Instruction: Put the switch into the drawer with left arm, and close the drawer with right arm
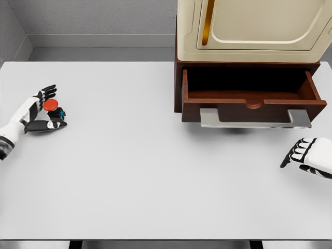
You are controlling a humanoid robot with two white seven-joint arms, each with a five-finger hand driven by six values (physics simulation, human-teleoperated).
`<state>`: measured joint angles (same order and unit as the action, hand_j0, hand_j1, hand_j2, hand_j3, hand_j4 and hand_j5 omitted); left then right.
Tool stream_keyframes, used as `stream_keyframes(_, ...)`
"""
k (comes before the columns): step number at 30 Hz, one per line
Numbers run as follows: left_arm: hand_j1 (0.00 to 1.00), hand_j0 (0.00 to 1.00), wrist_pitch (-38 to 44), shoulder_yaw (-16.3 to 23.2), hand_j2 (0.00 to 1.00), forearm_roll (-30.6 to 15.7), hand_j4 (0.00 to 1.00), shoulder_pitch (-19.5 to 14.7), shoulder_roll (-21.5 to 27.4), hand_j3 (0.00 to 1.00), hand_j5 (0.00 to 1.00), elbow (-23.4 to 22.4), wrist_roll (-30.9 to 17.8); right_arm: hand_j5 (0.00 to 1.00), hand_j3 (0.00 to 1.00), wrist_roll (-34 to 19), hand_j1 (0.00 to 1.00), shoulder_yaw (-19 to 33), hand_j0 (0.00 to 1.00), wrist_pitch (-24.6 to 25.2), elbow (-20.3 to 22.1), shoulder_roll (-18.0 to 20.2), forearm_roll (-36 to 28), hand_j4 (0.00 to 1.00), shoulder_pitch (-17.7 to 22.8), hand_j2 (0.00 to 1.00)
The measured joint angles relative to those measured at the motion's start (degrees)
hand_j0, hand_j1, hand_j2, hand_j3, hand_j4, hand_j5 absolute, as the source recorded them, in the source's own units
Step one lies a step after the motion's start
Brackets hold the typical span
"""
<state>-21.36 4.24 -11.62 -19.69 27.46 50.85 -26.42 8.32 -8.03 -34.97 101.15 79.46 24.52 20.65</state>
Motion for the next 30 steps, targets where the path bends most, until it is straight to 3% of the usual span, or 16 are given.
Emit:
stream_keyframes(4, 0.82, 0.82, -0.10, -0.06, 0.82, -0.02, 0.82, 0.09, 0.08, 0.82, 0.82, 0.05, -0.04, 0.60, 0.60, 0.00, 0.60, 0.01, 0.60, 0.00, 0.00, 0.03, 0.03, 0.60, 0.00, 0.60)
stream_keyframes(14, 0.78, 0.78, -0.61, -0.27, 0.78, -1.04, 0.78, 0.70, 0.44, 0.78, 0.78, 0.05, -0.23, 0.60, 0.60, 0.00, 0.60, 0.01, 0.60, 0.00, 0.00, 0.04, 0.07, 0.60, 0.00, 0.60)
stream_keyframes(19, 0.55, 0.55, -0.78, -0.26, 0.55, -1.21, 0.55, 0.88, 0.43, 0.55, 0.55, 0.11, -0.29, 0.60, 0.60, 0.01, 0.60, 0.01, 0.60, 0.00, 0.00, 0.04, 0.08, 0.60, 0.00, 0.60)
stream_keyframes(22, 0.48, 0.48, -0.74, -0.30, 0.48, -0.98, 0.48, 0.88, 0.45, 0.48, 0.48, 0.15, -0.18, 0.60, 0.60, 0.01, 0.60, 0.01, 0.60, 0.00, 0.00, 0.04, 0.08, 0.60, 0.00, 0.60)
stream_keyframes(30, 0.46, 0.46, -0.26, -0.34, 0.46, -0.10, 0.46, 0.70, 0.52, 0.46, 0.46, 2.82, -0.05, 0.60, 0.60, 0.04, 0.60, 0.04, 0.60, 0.00, 0.00, 0.09, -0.02, 0.60, 0.00, 0.60)
